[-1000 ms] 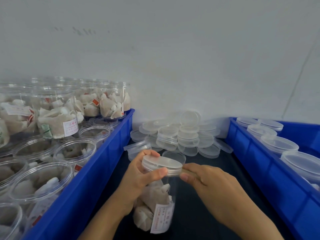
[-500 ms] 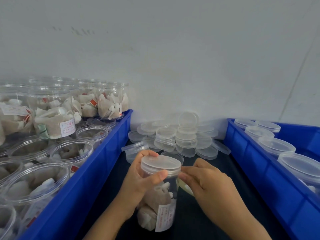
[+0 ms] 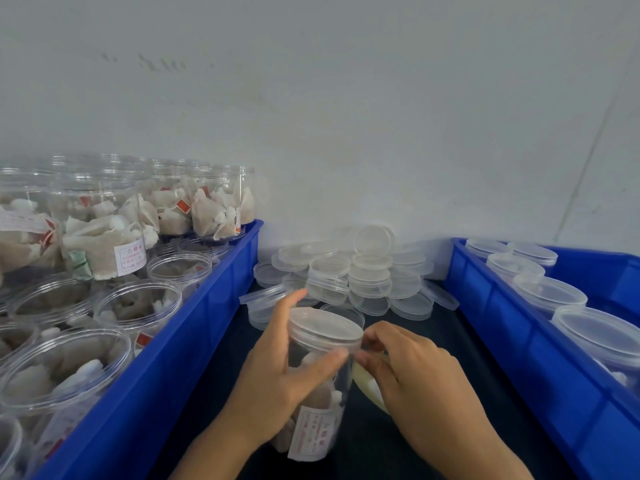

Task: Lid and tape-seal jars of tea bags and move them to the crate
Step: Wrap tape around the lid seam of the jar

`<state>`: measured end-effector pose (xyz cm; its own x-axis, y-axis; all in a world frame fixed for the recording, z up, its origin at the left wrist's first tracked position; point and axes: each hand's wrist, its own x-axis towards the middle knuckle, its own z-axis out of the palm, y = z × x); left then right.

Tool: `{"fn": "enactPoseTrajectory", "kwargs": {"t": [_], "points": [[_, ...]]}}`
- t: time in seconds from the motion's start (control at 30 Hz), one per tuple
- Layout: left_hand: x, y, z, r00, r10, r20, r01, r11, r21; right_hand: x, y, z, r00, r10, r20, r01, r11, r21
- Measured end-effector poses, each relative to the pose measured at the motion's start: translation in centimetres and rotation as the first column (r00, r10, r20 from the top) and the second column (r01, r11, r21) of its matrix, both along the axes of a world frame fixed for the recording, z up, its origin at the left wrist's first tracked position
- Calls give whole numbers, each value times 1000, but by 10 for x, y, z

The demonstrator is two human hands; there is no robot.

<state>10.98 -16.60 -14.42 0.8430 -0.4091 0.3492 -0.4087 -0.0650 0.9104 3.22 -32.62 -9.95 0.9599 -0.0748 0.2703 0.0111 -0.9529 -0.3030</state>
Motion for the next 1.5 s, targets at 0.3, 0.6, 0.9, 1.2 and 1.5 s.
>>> {"fn": "enactPoseTrajectory", "kwargs": {"t": [0.3, 0.6, 0.9, 1.2, 1.5], "points": [[1, -11, -4, 996, 88, 28, -85, 991, -100, 10, -19, -2, 984, 173, -51, -157, 961, 227], [1, -11, -6, 988, 154, 27, -148, 978, -149, 16, -20, -4, 974, 227, 15, -201, 827, 525], [1, -13, -8, 974, 225, 6, -220, 958, -185, 20, -11, -17, 992, 93, 89, -123, 884, 450], [13, -1, -4, 989, 93, -113, -113, 977, -182, 8, -23, 3, 979, 205, 6, -188, 885, 427], [17, 0, -7, 959, -72, -274, -6, 962, -273, 7, -29, 5, 973, 216, -88, -175, 926, 334]]}}
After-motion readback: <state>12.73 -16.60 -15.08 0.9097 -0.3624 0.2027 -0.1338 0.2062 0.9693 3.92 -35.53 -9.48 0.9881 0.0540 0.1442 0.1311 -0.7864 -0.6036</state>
